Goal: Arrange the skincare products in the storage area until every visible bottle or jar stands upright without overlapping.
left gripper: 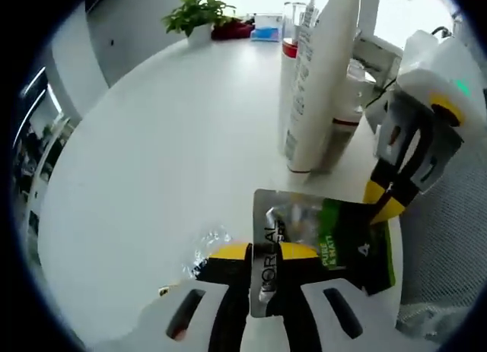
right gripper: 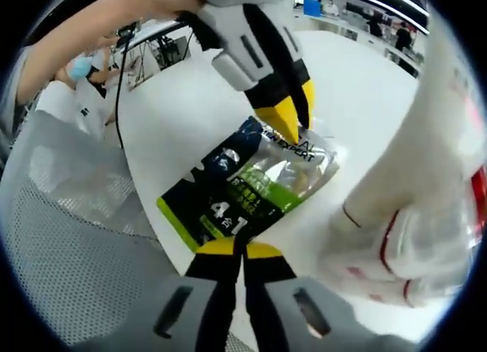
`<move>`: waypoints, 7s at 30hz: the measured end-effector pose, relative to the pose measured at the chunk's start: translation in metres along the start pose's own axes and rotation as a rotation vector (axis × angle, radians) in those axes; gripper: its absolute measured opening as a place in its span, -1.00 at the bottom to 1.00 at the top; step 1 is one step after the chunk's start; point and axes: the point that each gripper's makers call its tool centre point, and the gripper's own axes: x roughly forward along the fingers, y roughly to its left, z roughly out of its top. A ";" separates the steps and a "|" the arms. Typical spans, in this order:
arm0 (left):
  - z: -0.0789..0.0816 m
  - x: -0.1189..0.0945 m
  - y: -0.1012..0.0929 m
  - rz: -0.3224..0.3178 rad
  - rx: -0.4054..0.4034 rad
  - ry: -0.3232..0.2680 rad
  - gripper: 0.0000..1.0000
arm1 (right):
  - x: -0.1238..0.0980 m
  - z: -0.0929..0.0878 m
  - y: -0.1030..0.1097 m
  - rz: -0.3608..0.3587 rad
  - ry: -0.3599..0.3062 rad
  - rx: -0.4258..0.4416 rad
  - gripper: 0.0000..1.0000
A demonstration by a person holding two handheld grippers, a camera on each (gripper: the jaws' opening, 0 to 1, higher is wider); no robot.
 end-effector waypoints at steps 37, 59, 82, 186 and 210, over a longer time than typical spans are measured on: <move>-0.032 0.009 -0.043 0.022 -0.021 0.056 0.19 | -0.002 -0.001 -0.004 -0.025 -0.008 -0.024 -0.78; -0.033 0.011 -0.041 -0.005 -0.019 0.059 0.24 | -0.022 0.002 0.006 -0.058 -0.042 -0.079 -0.55; -0.028 0.016 -0.029 -0.041 -0.001 0.040 0.33 | -0.004 -0.004 -0.002 -0.063 0.010 -0.101 -0.45; 0.005 -0.097 -0.054 0.276 -0.193 -0.145 0.61 | -0.122 0.056 -0.016 -0.237 -0.328 -0.110 -0.15; 0.005 -0.133 -0.066 0.398 -0.320 -0.226 0.92 | -0.164 0.035 -0.037 -0.255 -0.372 -0.065 0.46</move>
